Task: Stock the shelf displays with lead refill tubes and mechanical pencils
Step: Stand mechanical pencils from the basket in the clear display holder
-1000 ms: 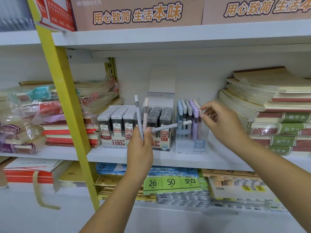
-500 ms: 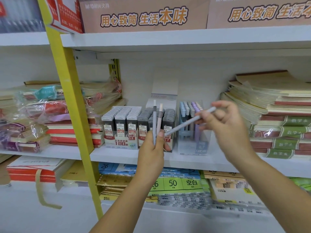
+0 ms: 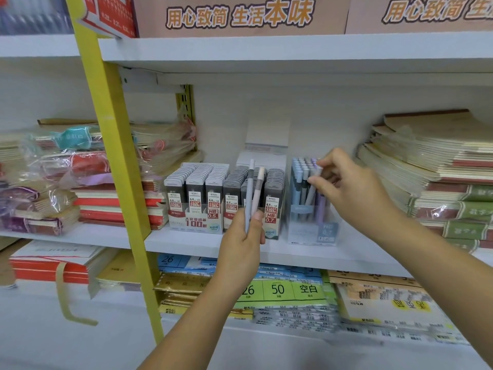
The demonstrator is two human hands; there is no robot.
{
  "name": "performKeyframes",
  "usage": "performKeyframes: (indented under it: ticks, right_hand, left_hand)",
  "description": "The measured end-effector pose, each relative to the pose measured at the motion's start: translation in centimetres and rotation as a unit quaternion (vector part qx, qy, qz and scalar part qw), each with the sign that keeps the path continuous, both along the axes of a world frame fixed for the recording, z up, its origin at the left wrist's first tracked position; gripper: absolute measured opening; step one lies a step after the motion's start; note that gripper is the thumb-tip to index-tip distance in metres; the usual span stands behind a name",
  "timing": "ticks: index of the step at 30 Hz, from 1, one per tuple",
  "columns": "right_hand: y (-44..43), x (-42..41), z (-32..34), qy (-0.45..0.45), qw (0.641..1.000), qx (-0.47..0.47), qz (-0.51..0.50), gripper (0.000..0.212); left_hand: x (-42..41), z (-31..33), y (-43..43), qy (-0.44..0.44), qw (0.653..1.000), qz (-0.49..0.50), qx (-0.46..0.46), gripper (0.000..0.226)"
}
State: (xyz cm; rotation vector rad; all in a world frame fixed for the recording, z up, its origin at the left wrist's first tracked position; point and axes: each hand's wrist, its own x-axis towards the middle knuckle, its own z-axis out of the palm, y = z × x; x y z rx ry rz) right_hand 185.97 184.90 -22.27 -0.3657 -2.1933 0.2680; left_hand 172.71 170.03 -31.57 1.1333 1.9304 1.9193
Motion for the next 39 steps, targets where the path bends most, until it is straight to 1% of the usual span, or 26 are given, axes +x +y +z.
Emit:
performKeyframes:
  ticks: [4, 8, 9, 10, 12, 14, 16, 18, 20, 21, 22, 23, 25, 26, 27, 30, 33, 36, 39]
  right_hand:
    - [0.3, -0.3, 0.1, 0.005, 1.0, -0.005, 0.007, 0.024]
    - [0.2, -0.5, -0.1, -0.011, 1.0, -0.013, -0.002, 0.022]
    - [0.3, -0.6, -0.2, -0.016, 1.0, 0.015, -0.02, 0.021]
    - [0.3, -0.8, -0.2, -0.021, 0.996, 0.063, -0.051, 0.022]
    - [0.4, -1.1, -0.3, -0.029, 0.981, 0.146, -0.124, 0.025]
    - [0.4, -1.4, -0.4, -0.046, 0.974, 0.156, -0.16, 0.026]
    - [0.4, -1.5, -0.7, -0.07, 0.974, 0.132, -0.17, 0.027]
    - [0.4, -1.3, -0.9, -0.059, 0.98, 0.099, -0.163, 0.028]
    - [-0.1, -0.8, -1.3, -0.003, 0.989, 0.07, -0.128, 0.029]
    - [-0.6, -0.6, -1.6, 0.035, 0.994, 0.037, -0.093, 0.031]
    - [-1.3, -0.3, -1.8, 0.067, 0.996, -0.023, -0.045, 0.031]
    - [-2.1, -0.2, -2.0, 0.083, 0.991, -0.106, 0.015, 0.031]
    - [-3.8, -0.3, -2.0, 0.075, 0.95, -0.271, 0.135, 0.033]
    - [-4.3, -0.5, -2.1, 0.076, 0.931, -0.315, 0.17, 0.035]
    - [-4.6, -0.5, -2.1, 0.087, 0.919, -0.334, 0.188, 0.034]
    - [-5.0, -0.4, -1.7, 0.12, 0.909, -0.351, 0.189, 0.026]
    - [-5.0, 0.0, -1.7, 0.101, 0.893, -0.38, 0.219, 0.028]
    - [-4.8, 0.4, -1.7, 0.11, 0.897, -0.368, 0.217, 0.026]
    - [-4.0, 1.1, -0.8, 0.158, 0.899, -0.352, 0.206, 0.026]
  left_hand:
    - [-0.2, -0.1, 0.0, 0.004, 1.0, 0.001, -0.007, 0.025]
    - [-0.2, -0.2, 0.1, 0.007, 1.0, -0.001, -0.009, 0.027]
    - [-0.1, -0.2, 0.1, 0.007, 1.0, -0.002, -0.01, 0.027]
    - [-0.1, -0.2, 0.1, 0.006, 1.0, -0.004, -0.011, 0.027]
    - [0.0, -0.3, 0.1, 0.005, 1.0, -0.007, -0.01, 0.028]
    - [0.1, -0.3, 0.0, 0.0, 1.0, -0.016, -0.01, 0.027]
    - [0.2, -0.1, -0.2, -0.014, 0.999, -0.037, -0.012, 0.026]
    - [0.4, 0.1, -0.3, -0.025, 0.998, -0.058, -0.013, 0.024]
    - [0.6, 0.1, -0.6, -0.024, 0.997, -0.077, -0.016, 0.021]
    - [0.8, 0.2, -0.7, -0.02, 0.996, -0.087, -0.016, 0.02]
    - [0.9, 0.2, -0.7, -0.014, 0.995, -0.094, -0.015, 0.019]
    - [1.1, 0.3, -0.7, -0.007, 0.995, -0.1, -0.017, 0.019]
    - [1.7, 0.4, -0.5, 0.011, 0.994, -0.108, -0.016, 0.019]
    - [2.0, 0.4, -0.3, 0.016, 0.993, -0.115, -0.013, 0.018]
    - [2.3, 0.5, -0.3, 0.019, 0.992, -0.122, -0.008, 0.018]
    - [2.7, 0.5, -0.2, 0.028, 0.99, -0.138, -0.002, 0.019]
    - [2.8, 0.5, -0.2, 0.039, 0.989, -0.144, -0.009, 0.025]
    - [2.7, 0.4, 0.0, 0.028, 0.989, -0.144, -0.012, 0.022]
    - [2.4, 0.2, 0.1, 0.013, 0.993, -0.121, -0.007, 0.023]
